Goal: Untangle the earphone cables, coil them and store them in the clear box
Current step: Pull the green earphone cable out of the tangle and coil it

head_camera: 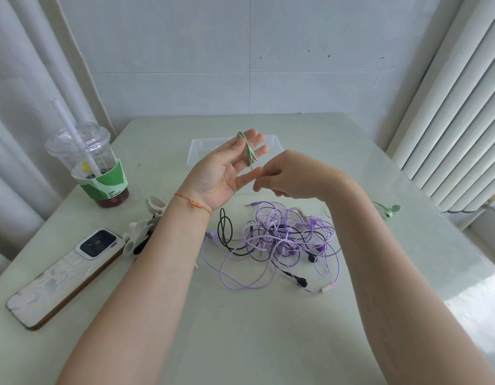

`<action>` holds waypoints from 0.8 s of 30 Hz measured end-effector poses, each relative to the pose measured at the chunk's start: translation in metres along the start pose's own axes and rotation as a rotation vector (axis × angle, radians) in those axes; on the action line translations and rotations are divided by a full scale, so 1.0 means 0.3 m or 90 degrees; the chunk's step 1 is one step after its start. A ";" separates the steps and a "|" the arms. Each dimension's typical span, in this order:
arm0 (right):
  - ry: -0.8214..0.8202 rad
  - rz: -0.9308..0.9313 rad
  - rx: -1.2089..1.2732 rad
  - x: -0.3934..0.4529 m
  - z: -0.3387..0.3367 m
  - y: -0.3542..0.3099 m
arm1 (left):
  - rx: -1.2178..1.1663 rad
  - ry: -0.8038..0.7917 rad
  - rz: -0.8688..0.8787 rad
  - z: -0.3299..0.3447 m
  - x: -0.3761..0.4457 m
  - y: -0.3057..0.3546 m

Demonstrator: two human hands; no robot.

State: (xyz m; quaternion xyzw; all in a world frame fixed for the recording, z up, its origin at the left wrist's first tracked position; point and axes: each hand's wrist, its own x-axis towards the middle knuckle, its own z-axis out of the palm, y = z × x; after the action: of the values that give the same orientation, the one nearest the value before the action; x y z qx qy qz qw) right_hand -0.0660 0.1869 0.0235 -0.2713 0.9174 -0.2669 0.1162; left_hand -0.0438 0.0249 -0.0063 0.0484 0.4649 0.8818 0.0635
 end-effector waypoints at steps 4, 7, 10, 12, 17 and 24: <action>-0.007 0.003 -0.013 -0.004 0.005 -0.007 | -0.059 -0.021 0.002 0.002 -0.001 0.005; 0.016 0.003 -0.022 0.000 0.000 -0.004 | 0.065 0.016 0.021 0.007 0.005 0.002; 0.046 0.003 -0.041 0.001 -0.009 0.001 | 0.241 0.067 0.021 0.007 0.011 -0.017; 0.060 0.002 -0.046 0.000 -0.016 0.006 | 0.322 0.105 0.007 0.001 0.013 -0.031; 0.122 -0.010 -0.061 -0.008 -0.035 0.007 | 0.428 0.095 -0.069 -0.005 0.011 -0.036; 0.242 -0.044 0.012 0.007 -0.037 0.024 | 0.367 -0.009 -0.153 0.010 -0.006 -0.004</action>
State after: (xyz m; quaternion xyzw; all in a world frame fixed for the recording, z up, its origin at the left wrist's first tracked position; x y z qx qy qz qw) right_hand -0.0750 0.1956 0.0287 -0.2465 0.9103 -0.3258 -0.0663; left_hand -0.0416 0.0277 -0.0057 0.0152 0.6980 0.6992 0.1539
